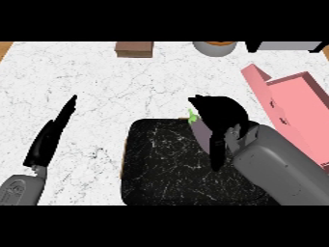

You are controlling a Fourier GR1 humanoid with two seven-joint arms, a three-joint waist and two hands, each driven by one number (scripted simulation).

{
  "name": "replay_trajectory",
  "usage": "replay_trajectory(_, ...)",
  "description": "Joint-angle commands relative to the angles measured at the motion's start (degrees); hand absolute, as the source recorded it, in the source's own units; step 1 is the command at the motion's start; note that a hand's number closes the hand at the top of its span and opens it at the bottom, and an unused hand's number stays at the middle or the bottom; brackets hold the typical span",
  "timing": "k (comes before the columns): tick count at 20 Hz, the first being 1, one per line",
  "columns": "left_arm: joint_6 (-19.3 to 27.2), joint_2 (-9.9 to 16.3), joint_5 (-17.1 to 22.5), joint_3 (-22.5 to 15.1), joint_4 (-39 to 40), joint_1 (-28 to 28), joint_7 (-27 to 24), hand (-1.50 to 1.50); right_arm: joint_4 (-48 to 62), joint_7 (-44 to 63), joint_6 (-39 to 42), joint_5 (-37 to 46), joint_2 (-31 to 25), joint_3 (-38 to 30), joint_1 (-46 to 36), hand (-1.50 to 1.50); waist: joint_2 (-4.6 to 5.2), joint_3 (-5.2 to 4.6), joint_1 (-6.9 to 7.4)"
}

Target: Pick the eggplant from the tray and place it in the cardboard box

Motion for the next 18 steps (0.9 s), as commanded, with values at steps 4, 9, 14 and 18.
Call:
replay_trajectory(4,-1.7,-0.7,-0.7,0.0,-7.5,2.4,4.8,0.0,-0.3,3.6,4.8,4.9,3.6,-2.8,1.9,-1.5,-0.14,0.02,0.07)
replay_trajectory(9,-1.4,-1.9,-2.2,2.1,0.8,-1.5,0.0,0.0,11.9,-8.1,2.2,10.9,6.7,-3.3,1.9,-1.5,0.15,0.01,0.2)
replay_trajectory(14,-0.4,-3.7,-4.7,0.8,-3.6,0.6,1.7,0.0,16.3,-7.5,2.2,14.9,12.0,-5.5,0.8,-1.5,0.11,0.01,0.39)
replay_trajectory(18,-1.1,-5.0,-4.4,3.3,0.0,-1.0,1.2,0.0,10.9,-7.4,2.9,18.4,12.5,-5.9,7.5,-1.5,0.03,0.0,-0.1)
